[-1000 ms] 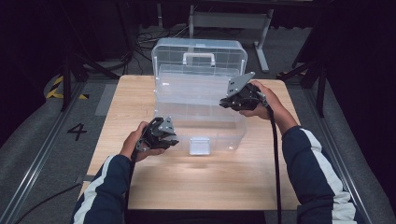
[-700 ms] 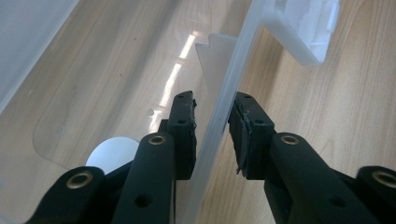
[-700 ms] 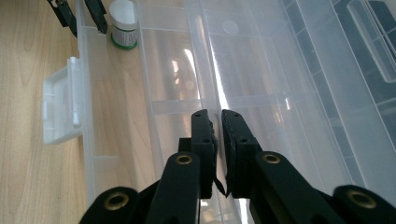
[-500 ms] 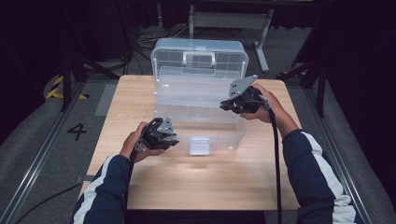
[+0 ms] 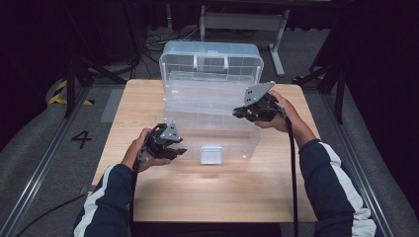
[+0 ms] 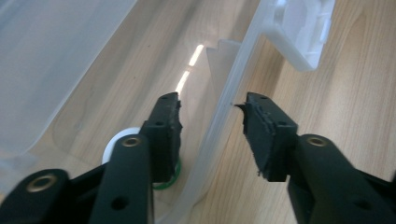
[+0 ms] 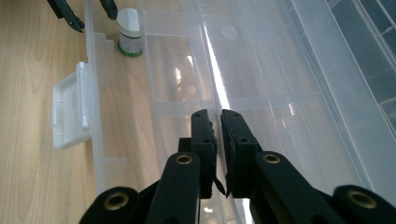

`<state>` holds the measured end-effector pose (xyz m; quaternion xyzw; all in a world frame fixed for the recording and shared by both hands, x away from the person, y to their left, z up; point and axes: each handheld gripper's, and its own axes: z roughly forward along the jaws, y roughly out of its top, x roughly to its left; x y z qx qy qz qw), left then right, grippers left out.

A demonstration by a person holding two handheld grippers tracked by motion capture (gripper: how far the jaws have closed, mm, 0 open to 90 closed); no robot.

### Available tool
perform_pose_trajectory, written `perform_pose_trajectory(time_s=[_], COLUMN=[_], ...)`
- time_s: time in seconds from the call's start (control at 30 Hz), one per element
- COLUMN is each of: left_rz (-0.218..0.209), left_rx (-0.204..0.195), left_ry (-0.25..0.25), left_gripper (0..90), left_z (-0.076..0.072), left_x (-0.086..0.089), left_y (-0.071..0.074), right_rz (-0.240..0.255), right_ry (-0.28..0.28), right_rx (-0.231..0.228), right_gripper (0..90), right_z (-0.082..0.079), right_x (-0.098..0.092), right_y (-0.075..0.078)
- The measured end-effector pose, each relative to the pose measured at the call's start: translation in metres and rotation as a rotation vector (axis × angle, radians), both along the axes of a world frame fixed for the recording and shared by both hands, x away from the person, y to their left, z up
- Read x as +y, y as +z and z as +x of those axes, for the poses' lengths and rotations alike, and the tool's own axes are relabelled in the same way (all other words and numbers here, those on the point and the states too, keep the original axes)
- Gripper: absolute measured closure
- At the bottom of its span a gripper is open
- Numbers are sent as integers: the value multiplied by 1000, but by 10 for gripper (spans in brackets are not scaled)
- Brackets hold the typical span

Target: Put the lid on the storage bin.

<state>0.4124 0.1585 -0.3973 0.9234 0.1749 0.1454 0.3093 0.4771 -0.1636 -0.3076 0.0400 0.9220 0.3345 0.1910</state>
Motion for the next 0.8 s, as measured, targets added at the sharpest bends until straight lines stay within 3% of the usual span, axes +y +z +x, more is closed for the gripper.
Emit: perform_pose_trajectory(time_s=[0.23,0.3,0.37,0.47,0.57,0.73,0.8], left_rz=[-62,-126,-158,-158,-209,-201,-222], left_rx=[-31,-30,-44,-68,-73,-106,-116], left_ry=[39,50,73,101,154,209,235], left_gripper=[453,432,407,388,382,378,383], left_z=[-6,-7,-8,-10,-11,-10,-8], left_x=[13,20,24,30,41,53,56], left_y=[16,23,28,34,43,49,51], right_rz=[26,31,29,30,33,41,42], right_ry=[-1,1,1,0,1,-2,-1], right_rx=[12,17,18,18,20,21,24], right_gripper=[846,846,845,845,845,844,845], right_z=[0,1,1,1,0,0,0], right_x=[-3,-3,-3,-3,-4,-3,-4], right_y=[-2,-2,-2,-2,-3,-4,-4])
